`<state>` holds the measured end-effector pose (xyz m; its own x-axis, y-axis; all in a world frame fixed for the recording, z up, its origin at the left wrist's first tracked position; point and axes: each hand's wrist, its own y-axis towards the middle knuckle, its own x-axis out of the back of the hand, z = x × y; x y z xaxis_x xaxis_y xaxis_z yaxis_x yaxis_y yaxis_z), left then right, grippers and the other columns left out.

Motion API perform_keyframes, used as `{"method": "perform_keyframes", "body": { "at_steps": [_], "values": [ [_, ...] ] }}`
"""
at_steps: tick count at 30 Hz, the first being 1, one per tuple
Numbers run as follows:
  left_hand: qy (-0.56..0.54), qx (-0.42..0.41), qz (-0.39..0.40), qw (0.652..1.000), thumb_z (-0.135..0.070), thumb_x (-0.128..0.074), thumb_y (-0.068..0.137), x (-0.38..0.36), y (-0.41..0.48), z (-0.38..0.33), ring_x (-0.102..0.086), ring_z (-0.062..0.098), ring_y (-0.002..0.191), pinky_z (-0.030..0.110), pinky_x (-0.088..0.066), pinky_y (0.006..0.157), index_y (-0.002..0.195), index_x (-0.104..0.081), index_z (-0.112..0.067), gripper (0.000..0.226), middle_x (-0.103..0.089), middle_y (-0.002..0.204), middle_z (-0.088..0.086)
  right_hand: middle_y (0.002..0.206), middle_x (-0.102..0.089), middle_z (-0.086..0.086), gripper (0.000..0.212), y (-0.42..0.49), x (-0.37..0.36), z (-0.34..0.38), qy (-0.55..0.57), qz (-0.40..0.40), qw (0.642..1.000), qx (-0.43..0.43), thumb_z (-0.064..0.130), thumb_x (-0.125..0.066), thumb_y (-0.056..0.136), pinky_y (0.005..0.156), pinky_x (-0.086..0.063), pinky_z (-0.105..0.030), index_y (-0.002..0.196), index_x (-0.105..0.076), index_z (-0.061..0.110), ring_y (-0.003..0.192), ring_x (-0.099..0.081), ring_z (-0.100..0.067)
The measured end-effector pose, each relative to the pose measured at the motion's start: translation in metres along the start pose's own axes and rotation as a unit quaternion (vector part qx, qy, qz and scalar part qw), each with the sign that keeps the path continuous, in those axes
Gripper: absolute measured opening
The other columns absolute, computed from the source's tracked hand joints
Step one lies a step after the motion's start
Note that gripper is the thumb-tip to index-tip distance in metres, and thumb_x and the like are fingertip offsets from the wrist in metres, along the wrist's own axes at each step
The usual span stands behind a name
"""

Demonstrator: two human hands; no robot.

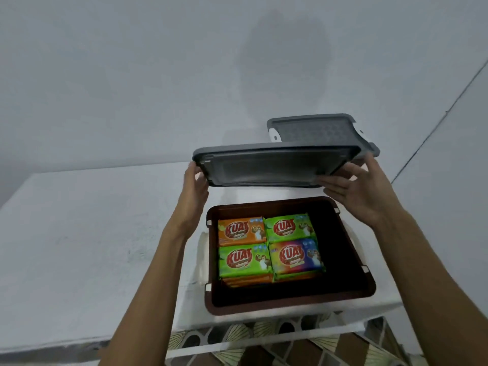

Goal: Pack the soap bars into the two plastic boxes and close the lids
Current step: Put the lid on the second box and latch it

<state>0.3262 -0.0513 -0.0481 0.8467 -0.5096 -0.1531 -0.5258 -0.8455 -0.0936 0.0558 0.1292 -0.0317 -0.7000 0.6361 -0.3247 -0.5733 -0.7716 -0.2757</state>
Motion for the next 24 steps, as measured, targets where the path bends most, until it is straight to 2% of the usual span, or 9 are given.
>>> {"method": "perform_keyframes", "body": {
  "at_steps": [2, 5, 7, 10, 12, 14, 19, 22, 24],
  "values": [
    [-0.1, 0.013, 0.014, 0.995, -0.048, -0.023, 0.102, 0.008, -0.01, 0.005, -0.052, 0.019, 0.12, 0.034, -0.036, 0.104, 0.105, -0.055, -0.014, 0.047, -0.059, 0.125, 0.006, 0.106, -0.072, -0.021, 0.06, -0.013, -0.002, 0.005, 0.003, -0.021, 1.0, -0.005, 0.056, -0.033, 0.098, 0.091, -0.05, -0.04, 0.111, -0.062, 0.005, 0.101, -0.067, -0.031],
    [-0.128, 0.011, 0.023, 0.991, -0.044, -0.027, 0.103, 0.007, -0.028, 0.009, -0.062, 0.018, 0.101, 0.035, -0.046, 0.091, 0.096, -0.055, -0.014, 0.042, -0.067, 0.106, 0.001, 0.109, -0.072, -0.014, 0.025, -0.029, -0.004, 0.0, -0.059, -0.044, 0.997, -0.013, 0.021, -0.052, 0.097, 0.067, -0.059, -0.028, 0.1, -0.071, 0.005, 0.088, -0.068, -0.024],
    [-0.088, -0.015, 0.0, 0.996, -0.037, -0.032, 0.103, 0.003, -0.04, 0.014, -0.062, 0.017, 0.107, 0.037, -0.049, 0.093, 0.1, -0.061, -0.017, 0.036, -0.068, 0.111, 0.0, 0.121, -0.067, -0.012, 0.028, -0.038, -0.003, -0.01, -0.145, -0.056, 0.988, 0.019, 0.003, -0.048, 0.095, 0.074, -0.059, -0.026, 0.111, -0.07, 0.011, 0.096, -0.066, -0.021],
    [0.004, -0.059, -0.032, 0.998, -0.02, -0.045, 0.101, 0.005, -0.056, 0.02, -0.059, 0.012, 0.116, 0.03, -0.051, 0.091, 0.118, -0.062, -0.023, 0.023, -0.063, 0.125, -0.005, 0.122, -0.063, 0.003, 0.052, -0.054, -0.003, -0.022, -0.278, -0.051, 0.954, 0.097, 0.0, -0.045, 0.095, 0.08, -0.052, -0.03, 0.135, -0.054, 0.031, 0.102, -0.063, -0.018],
    [0.064, -0.078, -0.011, 0.995, -0.003, -0.047, 0.097, 0.012, -0.064, 0.026, -0.052, 0.007, 0.125, 0.029, -0.048, 0.098, 0.133, -0.052, -0.022, 0.041, -0.055, 0.137, -0.007, 0.122, -0.059, 0.012, 0.059, -0.062, -0.002, -0.027, -0.346, -0.041, 0.928, 0.13, 0.001, -0.041, 0.097, 0.086, -0.046, -0.028, 0.144, -0.04, 0.036, 0.104, -0.06, -0.013],
    [0.108, -0.08, 0.01, 0.991, 0.011, -0.042, 0.093, 0.016, -0.073, 0.032, -0.047, 0.004, 0.129, 0.029, -0.044, 0.104, 0.14, -0.045, -0.022, 0.058, -0.048, 0.143, -0.009, 0.132, -0.049, 0.01, 0.057, -0.068, 0.001, -0.033, -0.405, -0.02, 0.906, 0.125, 0.003, -0.036, 0.099, 0.096, -0.039, -0.027, 0.149, -0.032, 0.03, 0.114, -0.05, -0.011],
    [0.222, -0.091, 0.012, 0.971, 0.015, -0.036, 0.09, 0.012, -0.091, 0.042, -0.039, -0.013, 0.126, 0.007, -0.038, 0.096, 0.141, -0.036, -0.038, 0.073, -0.038, 0.147, -0.015, 0.153, -0.033, -0.002, 0.056, -0.076, 0.016, -0.059, -0.497, 0.009, 0.861, 0.106, 0.009, -0.031, 0.102, 0.114, -0.024, -0.031, 0.153, -0.02, 0.027, 0.137, -0.037, -0.022],
    [0.256, -0.088, 0.017, 0.962, 0.004, -0.038, 0.089, 0.006, -0.104, 0.054, -0.035, -0.007, 0.132, 0.023, -0.035, 0.109, 0.144, -0.031, -0.041, 0.071, -0.033, 0.151, -0.015, 0.161, -0.017, -0.002, 0.054, -0.081, 0.026, -0.069, -0.536, 0.011, 0.838, 0.1, 0.007, -0.031, 0.102, 0.118, -0.013, -0.032, 0.153, -0.021, 0.021, 0.148, -0.016, -0.023],
    [0.309, -0.092, 0.011, 0.947, -0.009, -0.038, 0.084, 0.003, -0.11, 0.062, -0.033, 0.01, 0.14, 0.041, -0.03, 0.116, 0.146, -0.026, -0.043, 0.072, -0.029, 0.154, -0.013, 0.163, -0.007, -0.002, 0.054, -0.085, 0.03, -0.077, -0.565, 0.014, 0.819, 0.103, 0.006, -0.031, 0.101, 0.12, -0.006, -0.036, 0.153, -0.022, 0.018, 0.151, -0.002, -0.023]
  ]
}}
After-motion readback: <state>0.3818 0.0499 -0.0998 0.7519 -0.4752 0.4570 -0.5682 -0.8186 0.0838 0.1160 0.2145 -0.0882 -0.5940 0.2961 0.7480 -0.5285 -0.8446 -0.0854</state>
